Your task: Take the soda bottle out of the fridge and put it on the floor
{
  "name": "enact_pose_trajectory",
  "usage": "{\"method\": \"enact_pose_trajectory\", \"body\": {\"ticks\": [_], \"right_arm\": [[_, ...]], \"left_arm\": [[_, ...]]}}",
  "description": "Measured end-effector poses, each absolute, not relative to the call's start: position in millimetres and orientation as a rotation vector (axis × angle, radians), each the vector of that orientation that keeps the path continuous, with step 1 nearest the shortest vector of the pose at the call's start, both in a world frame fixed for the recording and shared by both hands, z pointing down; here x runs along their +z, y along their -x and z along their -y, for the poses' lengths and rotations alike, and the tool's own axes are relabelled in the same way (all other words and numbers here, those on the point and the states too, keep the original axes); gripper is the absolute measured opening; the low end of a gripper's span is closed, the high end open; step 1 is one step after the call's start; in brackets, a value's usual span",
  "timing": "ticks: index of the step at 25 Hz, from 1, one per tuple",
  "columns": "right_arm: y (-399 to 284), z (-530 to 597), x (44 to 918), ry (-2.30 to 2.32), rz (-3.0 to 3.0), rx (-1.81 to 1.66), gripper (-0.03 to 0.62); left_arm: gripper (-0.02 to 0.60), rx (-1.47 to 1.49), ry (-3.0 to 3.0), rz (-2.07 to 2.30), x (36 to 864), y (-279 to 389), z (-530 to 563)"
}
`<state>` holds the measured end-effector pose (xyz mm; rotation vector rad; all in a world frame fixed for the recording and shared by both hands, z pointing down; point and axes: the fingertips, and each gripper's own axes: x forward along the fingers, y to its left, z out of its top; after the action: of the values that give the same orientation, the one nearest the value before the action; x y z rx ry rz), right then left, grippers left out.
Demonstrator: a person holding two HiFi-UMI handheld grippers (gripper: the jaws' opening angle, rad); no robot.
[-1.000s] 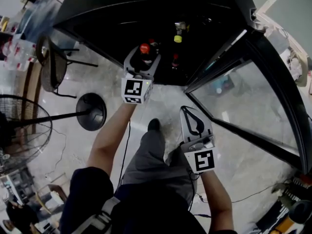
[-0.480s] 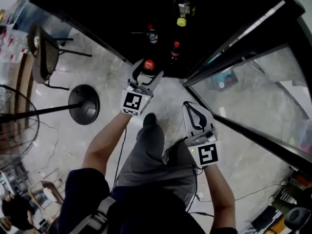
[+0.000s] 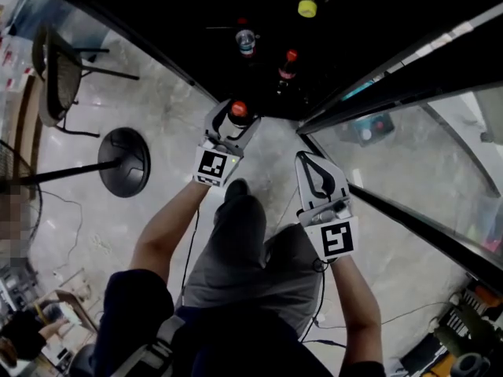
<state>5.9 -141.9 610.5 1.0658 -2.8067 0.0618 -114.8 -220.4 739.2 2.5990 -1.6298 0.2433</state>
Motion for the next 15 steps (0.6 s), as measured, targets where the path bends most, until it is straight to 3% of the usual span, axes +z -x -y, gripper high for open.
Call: {"method": "enact_pose_trajectory", "body": {"ticks": [15], "right_arm": [[9.8,153.3,724.9,-0.906,2.795,0.044,0.018]], "left_arm": [[0.313,0.326,-2.532,1.604,915.2,119.2,209.0]]}}
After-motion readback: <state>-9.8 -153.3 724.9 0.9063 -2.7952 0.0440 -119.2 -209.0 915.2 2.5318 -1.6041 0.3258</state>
